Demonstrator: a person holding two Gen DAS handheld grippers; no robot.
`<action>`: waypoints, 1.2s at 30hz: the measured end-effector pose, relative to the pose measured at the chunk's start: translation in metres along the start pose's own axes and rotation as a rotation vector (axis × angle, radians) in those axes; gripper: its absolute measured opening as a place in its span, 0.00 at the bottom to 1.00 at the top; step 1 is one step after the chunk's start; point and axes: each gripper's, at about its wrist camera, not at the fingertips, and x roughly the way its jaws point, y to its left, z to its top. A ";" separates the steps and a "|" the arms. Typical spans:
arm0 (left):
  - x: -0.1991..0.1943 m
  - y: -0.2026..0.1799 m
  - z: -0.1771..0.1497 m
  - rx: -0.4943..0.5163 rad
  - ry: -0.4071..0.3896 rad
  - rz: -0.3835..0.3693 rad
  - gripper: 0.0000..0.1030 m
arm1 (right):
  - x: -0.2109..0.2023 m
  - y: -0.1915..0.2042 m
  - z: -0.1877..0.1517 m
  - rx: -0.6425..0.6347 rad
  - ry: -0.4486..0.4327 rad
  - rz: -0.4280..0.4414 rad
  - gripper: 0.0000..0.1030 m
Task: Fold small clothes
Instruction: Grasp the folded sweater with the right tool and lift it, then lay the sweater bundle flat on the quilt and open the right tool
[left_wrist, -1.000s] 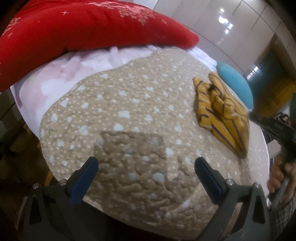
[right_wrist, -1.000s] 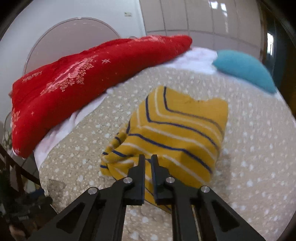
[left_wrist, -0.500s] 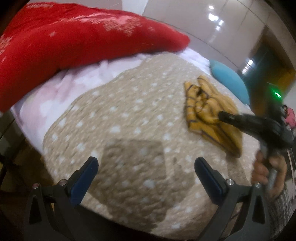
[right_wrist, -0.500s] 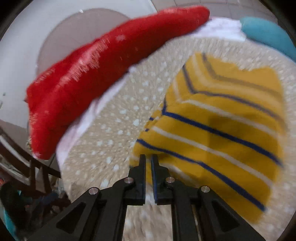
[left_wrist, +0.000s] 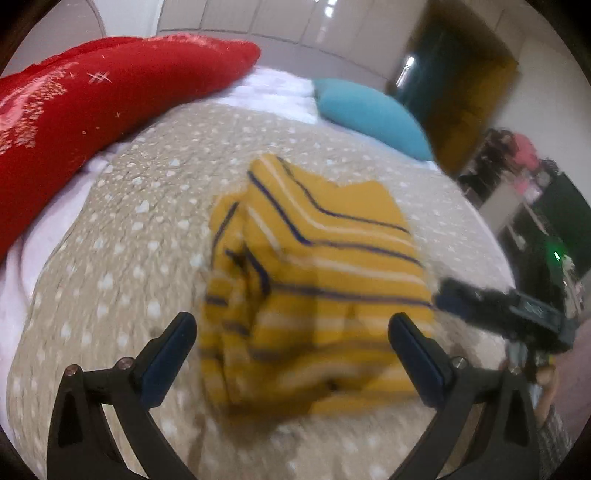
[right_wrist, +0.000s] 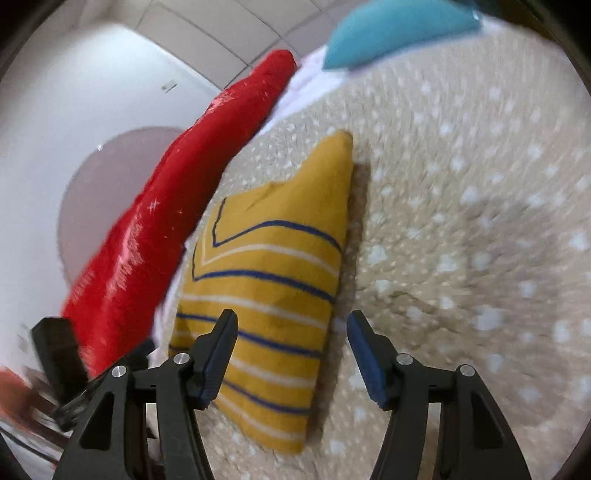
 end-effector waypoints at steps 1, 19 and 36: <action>0.009 0.007 0.005 -0.016 0.004 -0.006 1.00 | 0.012 -0.006 0.003 0.031 0.018 0.038 0.65; 0.047 -0.033 -0.013 -0.166 0.148 -0.398 0.51 | -0.008 0.011 0.030 0.029 -0.083 0.164 0.36; -0.008 -0.037 -0.058 -0.160 0.103 -0.046 0.64 | -0.066 0.049 -0.006 -0.272 -0.185 -0.190 0.22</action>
